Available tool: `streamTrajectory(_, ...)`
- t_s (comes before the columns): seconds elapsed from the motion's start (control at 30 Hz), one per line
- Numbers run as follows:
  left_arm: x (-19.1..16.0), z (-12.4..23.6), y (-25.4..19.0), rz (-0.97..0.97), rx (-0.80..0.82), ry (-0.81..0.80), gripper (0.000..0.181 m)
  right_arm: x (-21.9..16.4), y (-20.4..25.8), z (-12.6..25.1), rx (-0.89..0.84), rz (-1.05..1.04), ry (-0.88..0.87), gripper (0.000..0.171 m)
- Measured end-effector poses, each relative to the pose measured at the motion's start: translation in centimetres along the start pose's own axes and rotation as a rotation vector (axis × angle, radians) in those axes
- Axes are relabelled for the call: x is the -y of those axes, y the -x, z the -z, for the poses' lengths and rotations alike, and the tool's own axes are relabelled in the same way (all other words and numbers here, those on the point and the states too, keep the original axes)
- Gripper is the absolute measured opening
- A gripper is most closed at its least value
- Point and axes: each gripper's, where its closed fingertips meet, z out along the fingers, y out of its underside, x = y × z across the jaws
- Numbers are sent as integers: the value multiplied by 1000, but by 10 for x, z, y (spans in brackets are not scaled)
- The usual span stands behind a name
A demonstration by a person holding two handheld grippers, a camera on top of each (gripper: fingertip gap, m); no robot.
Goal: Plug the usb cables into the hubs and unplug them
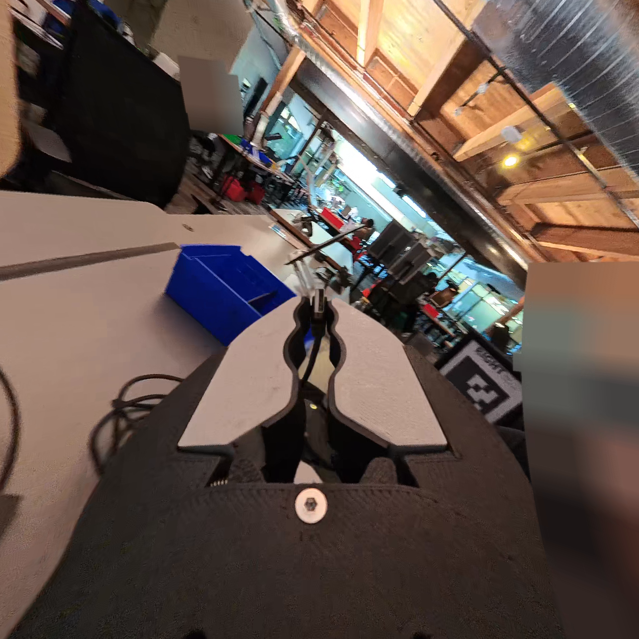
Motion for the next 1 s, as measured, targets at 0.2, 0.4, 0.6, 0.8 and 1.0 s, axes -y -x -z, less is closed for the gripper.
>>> streamTrajectory(0.2,-7,-9,-8,46,-61,9,8,91,-42,53,-156,394,-486,42)
streamTrajectory(0.4,-3,-3,-5,28,-48,11,8,116,-17,76,83,739,-480,11)
streamTrajectory(0.6,-2,1,-1,15,-29,30,8,108,-16,69,132,843,-323,10)
streamTrajectory(0.8,-2,2,0,21,-30,31,8,106,-18,68,132,872,-275,9)
streamTrajectory(1.0,-1,3,0,17,-26,26,8,106,-21,68,123,843,-277,7)
